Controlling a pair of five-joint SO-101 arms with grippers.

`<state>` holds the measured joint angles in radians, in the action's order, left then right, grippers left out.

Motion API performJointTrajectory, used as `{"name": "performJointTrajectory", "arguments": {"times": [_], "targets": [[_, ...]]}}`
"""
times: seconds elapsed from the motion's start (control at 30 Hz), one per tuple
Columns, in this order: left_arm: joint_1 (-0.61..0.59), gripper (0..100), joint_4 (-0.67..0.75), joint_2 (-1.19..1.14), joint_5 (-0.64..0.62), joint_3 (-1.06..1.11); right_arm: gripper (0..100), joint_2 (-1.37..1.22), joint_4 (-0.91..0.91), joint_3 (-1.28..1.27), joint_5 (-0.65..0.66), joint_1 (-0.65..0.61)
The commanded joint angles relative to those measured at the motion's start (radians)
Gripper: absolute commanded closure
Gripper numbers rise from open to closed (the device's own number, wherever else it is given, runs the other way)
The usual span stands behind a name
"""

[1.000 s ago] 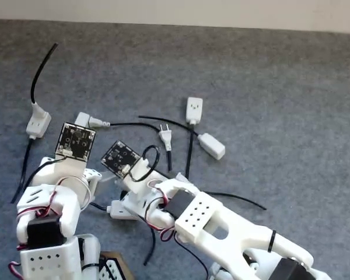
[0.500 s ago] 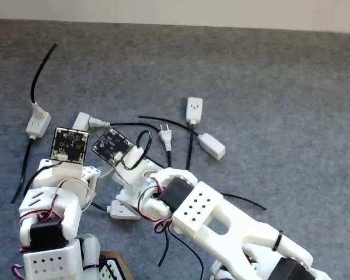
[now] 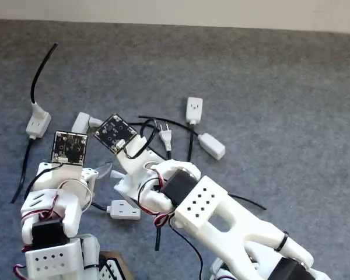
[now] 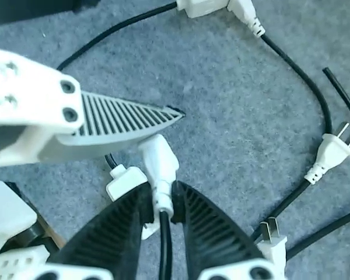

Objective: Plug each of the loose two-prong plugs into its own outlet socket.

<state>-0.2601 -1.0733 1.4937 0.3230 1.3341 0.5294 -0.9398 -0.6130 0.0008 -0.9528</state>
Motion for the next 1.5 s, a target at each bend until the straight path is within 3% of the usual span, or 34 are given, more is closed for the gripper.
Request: {"name": "performJointTrajectory", "arguments": {"times": [0.0, 0.37, 0.6, 0.93, 1.13, 1.3, 1.47], "targets": [[0.045, 60, 0.002, -0.004, 0.003, 0.002, 99.3, 0.153, 0.044, -0.005, -0.021, -0.012], [0.053, 60, 0.003, -0.004, -0.003, -0.015, 99.3, 0.348, 0.088, -0.232, 0.023, -0.008], [-0.134, 60, -0.006, -0.105, -0.002, -0.280, 99.3, 0.346, -0.004, -0.232, 0.092, 0.090], [-0.357, 60, -0.258, -1.110, -0.005, -1.181, 99.3, 0.344, -0.108, -0.228, 0.086, 0.084], [-0.492, 60, -0.437, -1.678, -0.005, -1.718, 99.3, 0.246, -0.280, -0.076, 0.121, -0.012], [-0.578, 60, -0.493, -1.954, -0.003, -2.058, 99.3, -0.022, -0.372, 0.116, 0.005, -0.012], [-0.631, 60, -0.506, -2.130, 0.003, -2.255, 99.3, -0.269, -0.489, 0.332, -0.144, -0.016]]}}
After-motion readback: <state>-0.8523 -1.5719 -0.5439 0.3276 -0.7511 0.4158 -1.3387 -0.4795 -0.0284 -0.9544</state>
